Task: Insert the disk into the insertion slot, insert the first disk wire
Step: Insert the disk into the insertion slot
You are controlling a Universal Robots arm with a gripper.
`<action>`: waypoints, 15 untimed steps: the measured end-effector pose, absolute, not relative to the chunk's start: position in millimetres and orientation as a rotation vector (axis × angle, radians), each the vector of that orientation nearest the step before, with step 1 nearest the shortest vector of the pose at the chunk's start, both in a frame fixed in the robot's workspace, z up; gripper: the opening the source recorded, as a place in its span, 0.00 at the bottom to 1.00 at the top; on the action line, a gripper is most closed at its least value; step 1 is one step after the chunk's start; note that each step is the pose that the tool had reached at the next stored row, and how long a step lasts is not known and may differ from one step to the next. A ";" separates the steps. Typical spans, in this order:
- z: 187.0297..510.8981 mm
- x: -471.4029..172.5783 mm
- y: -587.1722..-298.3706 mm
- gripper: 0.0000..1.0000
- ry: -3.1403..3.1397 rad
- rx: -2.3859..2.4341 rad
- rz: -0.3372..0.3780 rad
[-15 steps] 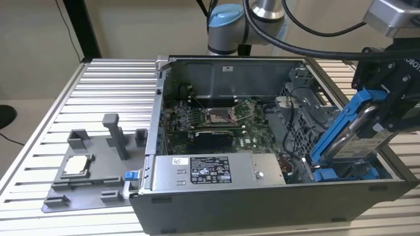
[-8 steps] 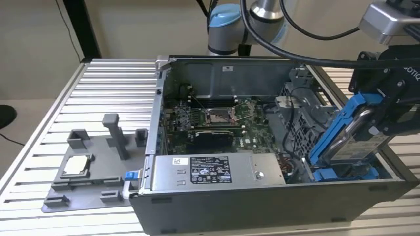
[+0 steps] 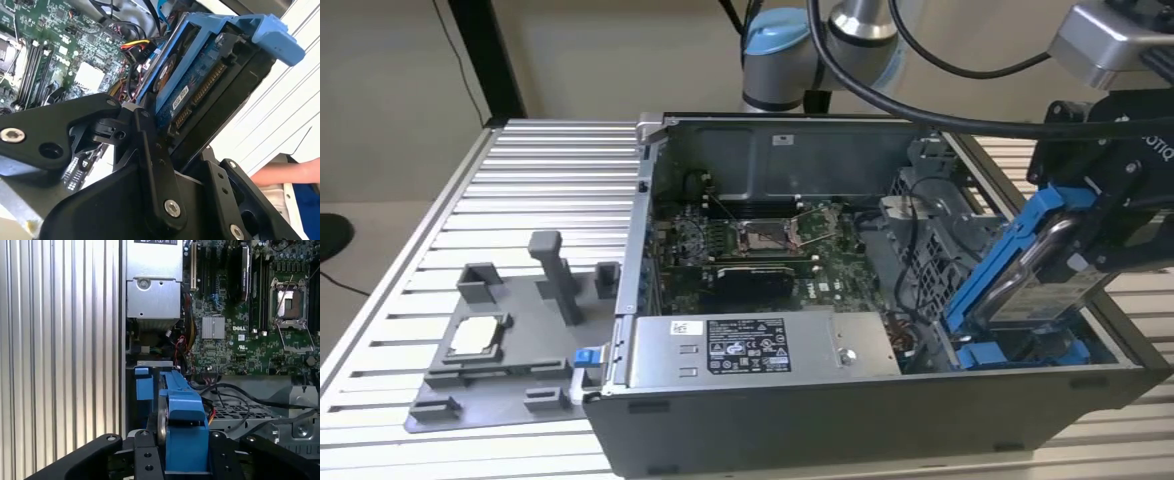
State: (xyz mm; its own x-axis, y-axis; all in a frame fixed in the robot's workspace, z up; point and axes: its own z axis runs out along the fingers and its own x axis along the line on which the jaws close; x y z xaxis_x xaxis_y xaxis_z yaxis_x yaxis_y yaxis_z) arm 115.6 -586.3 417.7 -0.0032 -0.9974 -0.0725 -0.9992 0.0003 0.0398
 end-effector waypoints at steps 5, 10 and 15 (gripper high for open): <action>424.2 115.5 -586.6 0.00 2.200 -2.206 0.126; 420.8 115.5 -588.8 0.00 2.187 -2.217 0.128; 415.7 115.5 -589.9 0.00 2.174 -2.229 0.129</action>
State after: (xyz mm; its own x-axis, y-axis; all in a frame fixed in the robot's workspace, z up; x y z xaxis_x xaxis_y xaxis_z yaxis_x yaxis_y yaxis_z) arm 115.5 -589.9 415.7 0.0232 -0.9968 -0.0765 -0.9989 -0.0263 0.0399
